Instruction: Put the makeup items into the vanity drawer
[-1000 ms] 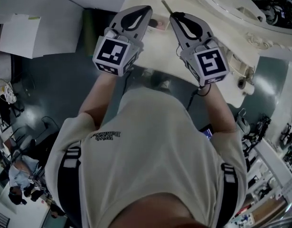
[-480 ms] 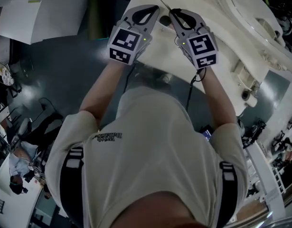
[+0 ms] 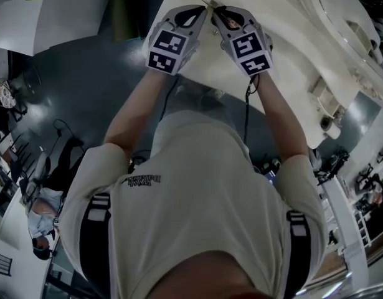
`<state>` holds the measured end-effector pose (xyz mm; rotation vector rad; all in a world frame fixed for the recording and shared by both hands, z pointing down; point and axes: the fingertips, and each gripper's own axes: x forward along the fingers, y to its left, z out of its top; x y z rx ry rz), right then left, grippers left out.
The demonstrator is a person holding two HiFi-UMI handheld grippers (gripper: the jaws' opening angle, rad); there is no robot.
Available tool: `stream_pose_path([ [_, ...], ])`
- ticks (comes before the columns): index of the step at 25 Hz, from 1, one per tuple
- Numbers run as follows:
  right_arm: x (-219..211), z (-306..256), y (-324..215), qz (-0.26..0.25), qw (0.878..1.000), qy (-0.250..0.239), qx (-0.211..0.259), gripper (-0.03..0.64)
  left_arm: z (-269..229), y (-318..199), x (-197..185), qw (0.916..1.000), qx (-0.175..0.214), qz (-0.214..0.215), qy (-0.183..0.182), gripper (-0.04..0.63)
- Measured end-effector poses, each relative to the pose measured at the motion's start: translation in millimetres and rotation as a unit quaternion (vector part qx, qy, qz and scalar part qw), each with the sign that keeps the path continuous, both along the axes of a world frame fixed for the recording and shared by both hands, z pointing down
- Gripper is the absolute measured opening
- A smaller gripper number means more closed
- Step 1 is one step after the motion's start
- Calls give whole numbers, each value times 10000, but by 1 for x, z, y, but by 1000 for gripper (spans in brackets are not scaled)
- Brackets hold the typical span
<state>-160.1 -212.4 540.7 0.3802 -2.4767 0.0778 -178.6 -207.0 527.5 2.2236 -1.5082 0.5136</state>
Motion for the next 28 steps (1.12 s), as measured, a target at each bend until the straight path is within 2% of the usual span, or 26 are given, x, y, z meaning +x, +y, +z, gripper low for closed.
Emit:
stream_pose_path([
  [7,-4,40,7,-136,9988,427,-179,47,30,6,-8,9995,-303,-35,-31,14],
  [9,-3,47,8,-108,9985,465,-260,75,36,9,-9,9994,-357,-34,-24,14],
  [18,9,48,16,116,9982,465,-358,75,44,22,-10,9987,-508,-43,18,14],
  [23,20,25,14,347,9987,292,-231,75,19,19,-4,9998,-220,9,5,14],
  [28,33,-25,13,633,9979,-93,29,60,-24,19,4,9999,152,64,8,14],
])
